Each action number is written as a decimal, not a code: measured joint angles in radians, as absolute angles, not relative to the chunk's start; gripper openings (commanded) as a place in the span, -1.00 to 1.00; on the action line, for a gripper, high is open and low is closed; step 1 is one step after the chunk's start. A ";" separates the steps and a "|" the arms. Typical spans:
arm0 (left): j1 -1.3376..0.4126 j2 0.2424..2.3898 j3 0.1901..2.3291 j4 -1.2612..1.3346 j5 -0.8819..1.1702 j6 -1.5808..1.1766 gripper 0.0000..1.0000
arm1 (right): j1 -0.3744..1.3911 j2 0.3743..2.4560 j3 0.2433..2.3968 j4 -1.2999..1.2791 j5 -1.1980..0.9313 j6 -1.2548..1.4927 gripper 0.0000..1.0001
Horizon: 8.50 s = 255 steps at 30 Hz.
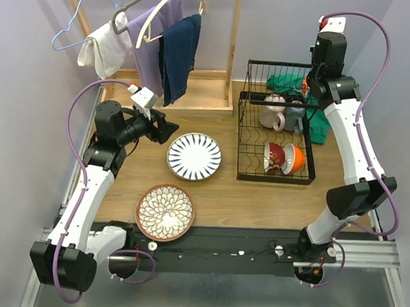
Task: Load the mixed dishes into the dish rack
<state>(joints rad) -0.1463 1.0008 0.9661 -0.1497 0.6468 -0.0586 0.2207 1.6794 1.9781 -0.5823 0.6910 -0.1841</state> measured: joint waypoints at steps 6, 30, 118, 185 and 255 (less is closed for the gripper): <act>-0.145 1.027 0.964 -0.131 0.648 -0.077 0.47 | 0.221 1.680 1.950 -0.589 0.657 -0.188 -0.99; -0.139 1.082 0.938 -0.196 0.662 0.001 0.70 | 0.205 1.759 1.971 -0.627 0.579 -0.196 0.53; -0.176 1.375 1.134 -1.150 0.728 0.961 -1.00 | 0.611 1.598 1.546 -0.685 -0.661 -0.226 0.58; -0.084 0.957 1.014 -0.101 0.623 -0.040 0.52 | 0.646 1.536 1.941 -0.669 0.554 -0.279 -0.99; -0.091 0.932 0.867 0.005 0.627 -0.119 0.53 | 0.332 2.002 2.296 -0.728 1.044 -0.304 -0.99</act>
